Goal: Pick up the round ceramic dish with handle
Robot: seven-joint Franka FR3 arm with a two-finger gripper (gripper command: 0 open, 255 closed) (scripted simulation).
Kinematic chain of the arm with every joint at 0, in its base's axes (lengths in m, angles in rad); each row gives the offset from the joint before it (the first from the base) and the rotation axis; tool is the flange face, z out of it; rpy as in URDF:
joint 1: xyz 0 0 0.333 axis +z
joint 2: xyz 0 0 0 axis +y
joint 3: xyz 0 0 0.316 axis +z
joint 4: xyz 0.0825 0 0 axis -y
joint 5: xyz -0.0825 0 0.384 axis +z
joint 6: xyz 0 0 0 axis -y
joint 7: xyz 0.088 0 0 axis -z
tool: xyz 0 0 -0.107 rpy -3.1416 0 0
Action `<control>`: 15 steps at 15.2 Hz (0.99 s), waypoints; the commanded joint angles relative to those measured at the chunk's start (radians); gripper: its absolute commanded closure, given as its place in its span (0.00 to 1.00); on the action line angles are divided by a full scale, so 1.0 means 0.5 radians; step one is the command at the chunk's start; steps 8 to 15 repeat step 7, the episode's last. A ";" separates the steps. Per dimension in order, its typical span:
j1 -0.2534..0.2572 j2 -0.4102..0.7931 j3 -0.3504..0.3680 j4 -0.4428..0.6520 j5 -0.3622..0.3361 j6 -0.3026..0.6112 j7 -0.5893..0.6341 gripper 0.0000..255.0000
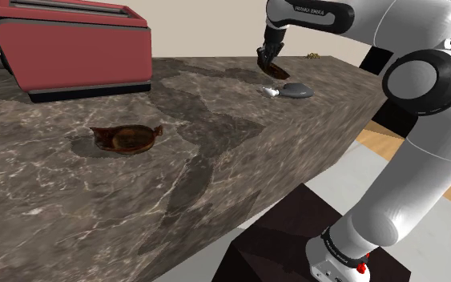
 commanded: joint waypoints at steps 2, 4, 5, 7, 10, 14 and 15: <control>-0.001 0.026 -0.001 0.118 0.006 -0.088 -0.023 1.00; 0.000 0.045 -0.001 0.198 0.009 -0.148 -0.037 1.00; 0.000 0.056 -0.001 0.241 0.011 -0.179 -0.044 1.00; 0.000 0.058 -0.001 0.247 0.011 -0.183 -0.045 1.00; 0.000 0.058 -0.001 0.247 0.011 -0.183 -0.045 1.00; 0.000 0.058 -0.001 0.247 0.011 -0.183 -0.045 1.00; 0.000 0.058 -0.001 0.247 0.011 -0.183 -0.045 1.00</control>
